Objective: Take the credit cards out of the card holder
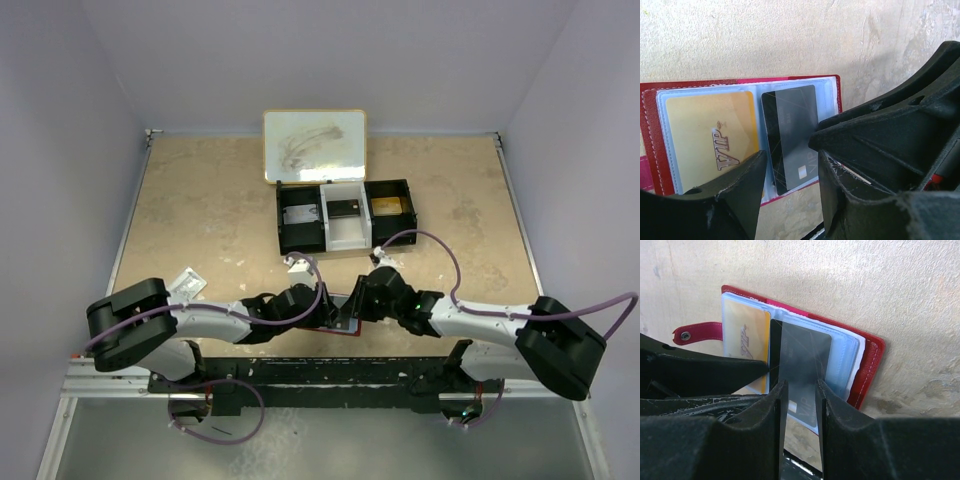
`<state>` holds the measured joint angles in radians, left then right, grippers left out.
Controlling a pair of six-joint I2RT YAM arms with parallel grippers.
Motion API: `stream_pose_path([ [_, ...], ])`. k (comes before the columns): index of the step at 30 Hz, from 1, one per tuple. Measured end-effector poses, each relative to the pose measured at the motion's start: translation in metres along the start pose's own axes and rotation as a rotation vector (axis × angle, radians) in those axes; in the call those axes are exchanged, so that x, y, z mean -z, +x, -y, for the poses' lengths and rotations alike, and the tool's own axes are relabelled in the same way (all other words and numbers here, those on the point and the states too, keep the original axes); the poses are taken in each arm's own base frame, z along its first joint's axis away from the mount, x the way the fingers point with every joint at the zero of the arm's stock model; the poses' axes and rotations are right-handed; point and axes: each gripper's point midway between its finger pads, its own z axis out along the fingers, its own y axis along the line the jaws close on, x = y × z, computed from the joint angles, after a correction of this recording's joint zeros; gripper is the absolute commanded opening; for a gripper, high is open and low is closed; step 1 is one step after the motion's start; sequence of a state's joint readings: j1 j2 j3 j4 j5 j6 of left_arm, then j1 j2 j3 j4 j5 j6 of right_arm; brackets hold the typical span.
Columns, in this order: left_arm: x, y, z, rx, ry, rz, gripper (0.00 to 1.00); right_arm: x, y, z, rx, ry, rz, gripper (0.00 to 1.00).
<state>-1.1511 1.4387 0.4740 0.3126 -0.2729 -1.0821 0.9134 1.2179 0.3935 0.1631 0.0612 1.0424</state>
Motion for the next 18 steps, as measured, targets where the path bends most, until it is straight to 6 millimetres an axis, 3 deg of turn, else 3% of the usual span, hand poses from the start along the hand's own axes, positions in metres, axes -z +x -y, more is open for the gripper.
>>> stream_pose_path([
  [18, -0.0037, 0.0022, -0.0065, 0.081, 0.059, 0.028, 0.30, -0.0060, -0.0011, -0.0022, -0.036, -0.030, 0.020, 0.32],
])
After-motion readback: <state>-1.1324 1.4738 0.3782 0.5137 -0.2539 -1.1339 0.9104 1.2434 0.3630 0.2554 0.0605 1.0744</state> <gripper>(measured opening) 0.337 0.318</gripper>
